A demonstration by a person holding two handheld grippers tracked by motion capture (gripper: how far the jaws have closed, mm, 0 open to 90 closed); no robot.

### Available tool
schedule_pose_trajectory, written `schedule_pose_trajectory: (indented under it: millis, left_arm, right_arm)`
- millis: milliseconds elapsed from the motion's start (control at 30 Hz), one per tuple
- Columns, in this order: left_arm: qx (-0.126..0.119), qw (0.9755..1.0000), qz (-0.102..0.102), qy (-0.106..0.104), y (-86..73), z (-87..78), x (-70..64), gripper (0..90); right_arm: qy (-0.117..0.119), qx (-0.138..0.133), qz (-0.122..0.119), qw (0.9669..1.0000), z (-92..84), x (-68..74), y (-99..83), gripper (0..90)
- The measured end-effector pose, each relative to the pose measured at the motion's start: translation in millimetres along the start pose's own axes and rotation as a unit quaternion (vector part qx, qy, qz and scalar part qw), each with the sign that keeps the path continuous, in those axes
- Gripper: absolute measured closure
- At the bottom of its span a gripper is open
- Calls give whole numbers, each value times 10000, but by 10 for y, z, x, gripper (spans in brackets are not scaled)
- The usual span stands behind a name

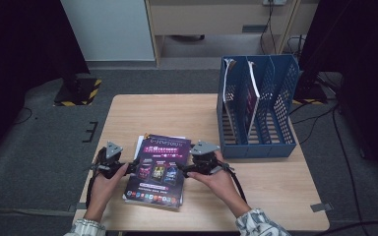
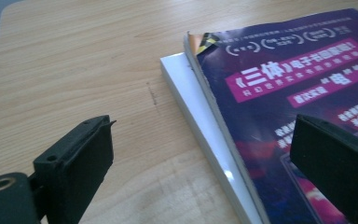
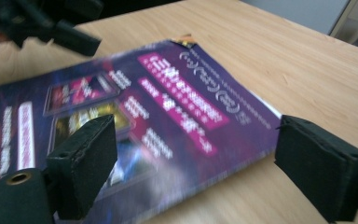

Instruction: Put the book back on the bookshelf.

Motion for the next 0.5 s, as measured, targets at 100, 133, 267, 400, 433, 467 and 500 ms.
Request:
schedule_pose_trajectory:
  millis: [100, 133, 267, 400, 433, 467, 500]
  left_arm:
    - [-36, 10000, 1, -64, 7, -35, -25, 78]
    - [-39, 9999, 6, -97, 10, -33, -29, 89]
    - [-34, 9996, -108, -246, 30, 24, -40, 121]
    - [14, 9993, -100, -372, 27, 76, -83, 180]
    - [18, 9991, -57, -430, 29, 78, -105, 215]
    - [33, 9988, -24, -484, 31, 84, -127, 230]
    - [64, 9986, -3, -527, 29, 96, -153, 229]
  right_arm:
    - [19, 55, -16, 10000, 86, 12, -10, 157]
    - [59, 110, 57, 9999, 98, 21, -28, 156]
    - [125, 187, 93, 9997, 72, 70, -83, 161]
    - [140, 173, 218, 9995, 70, 76, -104, 143]
    - [153, 173, 241, 9994, 74, 76, -112, 140]
    - [153, 204, 262, 9993, 77, 81, -121, 137]
    - [162, 240, 252, 9993, 76, 78, -131, 135]
Point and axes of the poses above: each handheld gripper's, and its own axes: z roughly forward along the jaws, y roughly out of its top, x roughly to its left, the point moved 4 cm from there along z, roughly forward along the jaws, and after that the axes turned 4 degrees about -x, right-handed, at the moved point
